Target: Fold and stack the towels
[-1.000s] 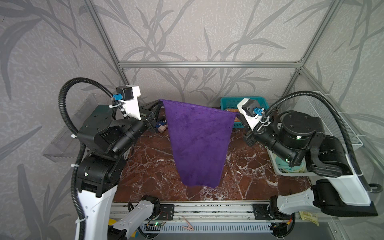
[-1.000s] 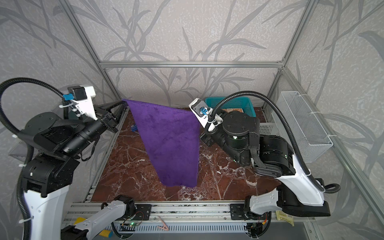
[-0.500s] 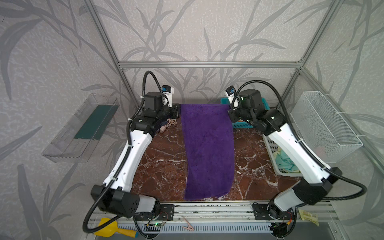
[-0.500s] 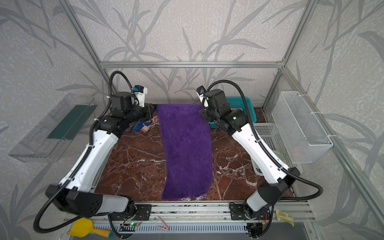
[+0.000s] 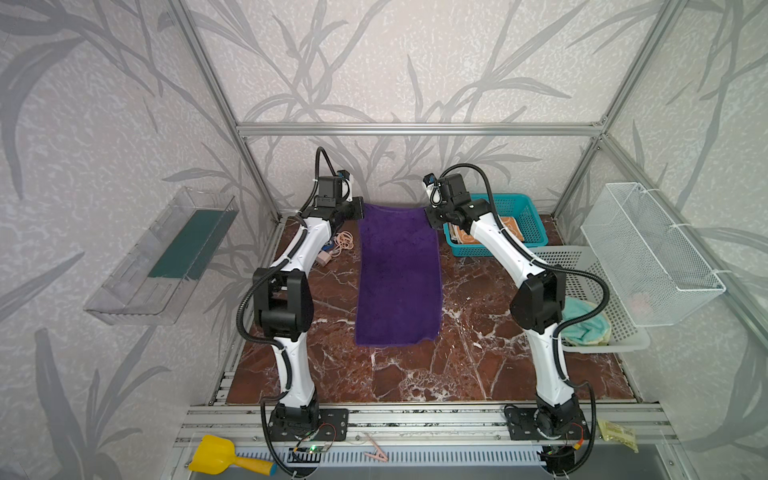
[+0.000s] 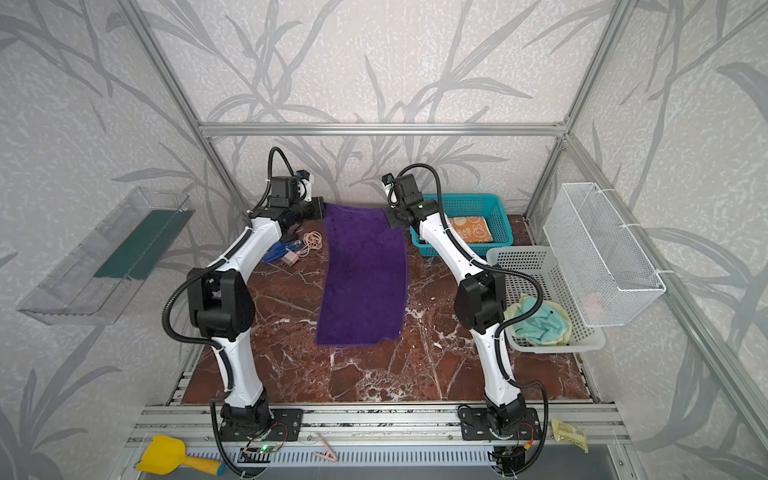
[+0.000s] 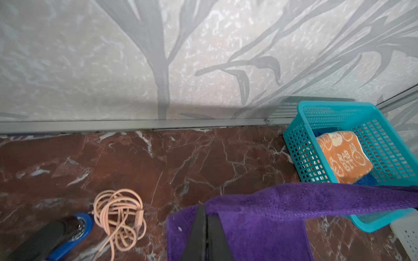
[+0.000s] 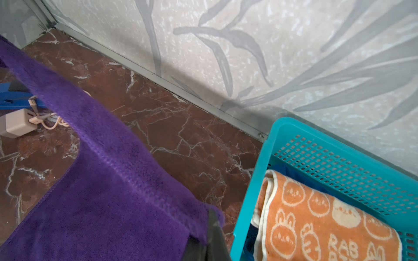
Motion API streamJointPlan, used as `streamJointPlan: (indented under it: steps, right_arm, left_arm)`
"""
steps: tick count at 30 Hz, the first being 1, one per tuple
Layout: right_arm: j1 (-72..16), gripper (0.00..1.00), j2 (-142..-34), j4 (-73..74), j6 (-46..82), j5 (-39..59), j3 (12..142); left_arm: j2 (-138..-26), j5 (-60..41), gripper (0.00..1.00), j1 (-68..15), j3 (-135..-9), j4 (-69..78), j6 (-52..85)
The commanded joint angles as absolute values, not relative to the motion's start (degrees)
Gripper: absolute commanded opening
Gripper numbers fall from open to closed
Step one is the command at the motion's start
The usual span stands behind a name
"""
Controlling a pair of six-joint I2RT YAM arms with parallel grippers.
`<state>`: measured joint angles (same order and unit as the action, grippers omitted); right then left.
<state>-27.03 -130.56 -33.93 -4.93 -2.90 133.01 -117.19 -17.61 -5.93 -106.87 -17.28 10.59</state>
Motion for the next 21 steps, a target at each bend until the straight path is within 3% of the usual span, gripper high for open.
streamJointPlan:
  steps: [1, 6, 12, 21]
  right_arm:
    - [-26.67, 0.00, -133.26, -35.75, -5.18, -2.20, 139.05]
    - [-26.50, 0.00, -135.01, -39.51, -4.65, -1.32, 143.02]
    - [-26.63, 0.00, -127.93, -39.20, -4.39, -1.45, 138.59]
    - [-27.18, 0.00, -125.51, -37.28, -2.55, 0.98, 137.31]
  left_arm:
    - [-119.24, -17.78, 0.00, -6.15, -110.92, -15.94, 8.72]
    - [-121.10, -19.18, 0.00, -5.80, -113.62, -17.99, 8.50]
    - [-115.51, -19.64, 0.00, -5.86, -111.57, -18.53, 8.08]
    - [-110.15, -13.37, 0.00, -2.53, -106.61, -19.47, 7.66]
